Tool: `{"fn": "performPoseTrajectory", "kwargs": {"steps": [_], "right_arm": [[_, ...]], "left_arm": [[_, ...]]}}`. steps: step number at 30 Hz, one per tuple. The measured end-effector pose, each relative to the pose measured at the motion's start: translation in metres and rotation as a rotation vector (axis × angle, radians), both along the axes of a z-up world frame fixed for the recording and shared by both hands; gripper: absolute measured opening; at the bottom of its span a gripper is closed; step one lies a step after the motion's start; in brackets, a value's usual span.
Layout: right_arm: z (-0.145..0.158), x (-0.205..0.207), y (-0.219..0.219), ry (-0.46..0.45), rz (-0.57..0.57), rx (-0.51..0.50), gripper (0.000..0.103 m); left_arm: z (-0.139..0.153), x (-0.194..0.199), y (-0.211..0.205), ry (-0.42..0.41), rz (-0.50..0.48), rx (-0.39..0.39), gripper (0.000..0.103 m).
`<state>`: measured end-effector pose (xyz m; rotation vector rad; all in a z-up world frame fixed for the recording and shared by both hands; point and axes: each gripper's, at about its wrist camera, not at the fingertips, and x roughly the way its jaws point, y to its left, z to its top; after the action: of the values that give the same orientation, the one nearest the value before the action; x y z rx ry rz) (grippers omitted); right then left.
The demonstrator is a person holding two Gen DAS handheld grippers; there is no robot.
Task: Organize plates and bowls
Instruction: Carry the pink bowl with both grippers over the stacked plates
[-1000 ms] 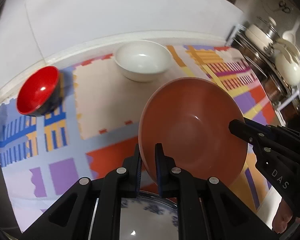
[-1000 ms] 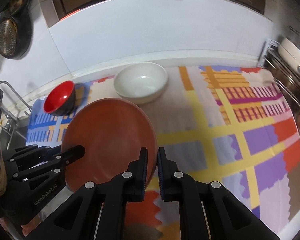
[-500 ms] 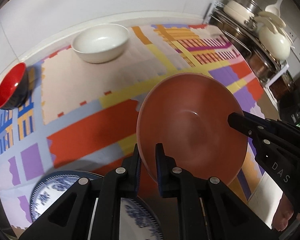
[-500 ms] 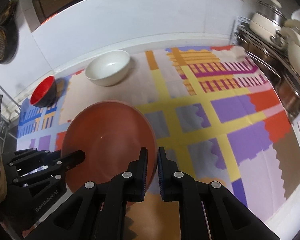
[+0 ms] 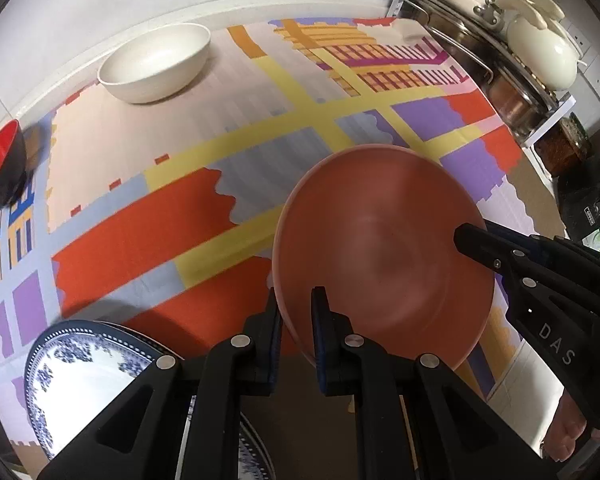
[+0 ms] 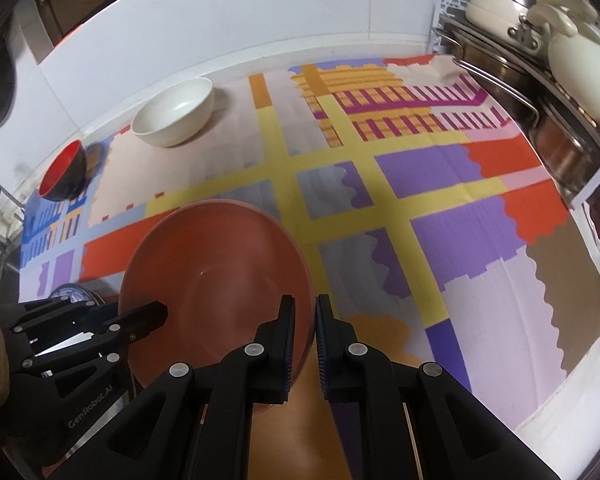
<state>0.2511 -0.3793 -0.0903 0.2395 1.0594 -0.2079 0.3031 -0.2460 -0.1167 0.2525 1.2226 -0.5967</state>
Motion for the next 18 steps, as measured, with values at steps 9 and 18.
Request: {"fn": "performPoseTrajectory", "kwargs": {"steps": [9,18], "right_arm": [[-0.010,-0.004,-0.009,0.024,0.005,0.012,0.012],[-0.017,-0.004,-0.012,0.039,0.014,0.028,0.012]], "left_arm": [[-0.007,-0.005,-0.008,0.014,0.010,0.020,0.015],[-0.011,-0.006,-0.011,0.019,0.020,0.031,0.015]]}}
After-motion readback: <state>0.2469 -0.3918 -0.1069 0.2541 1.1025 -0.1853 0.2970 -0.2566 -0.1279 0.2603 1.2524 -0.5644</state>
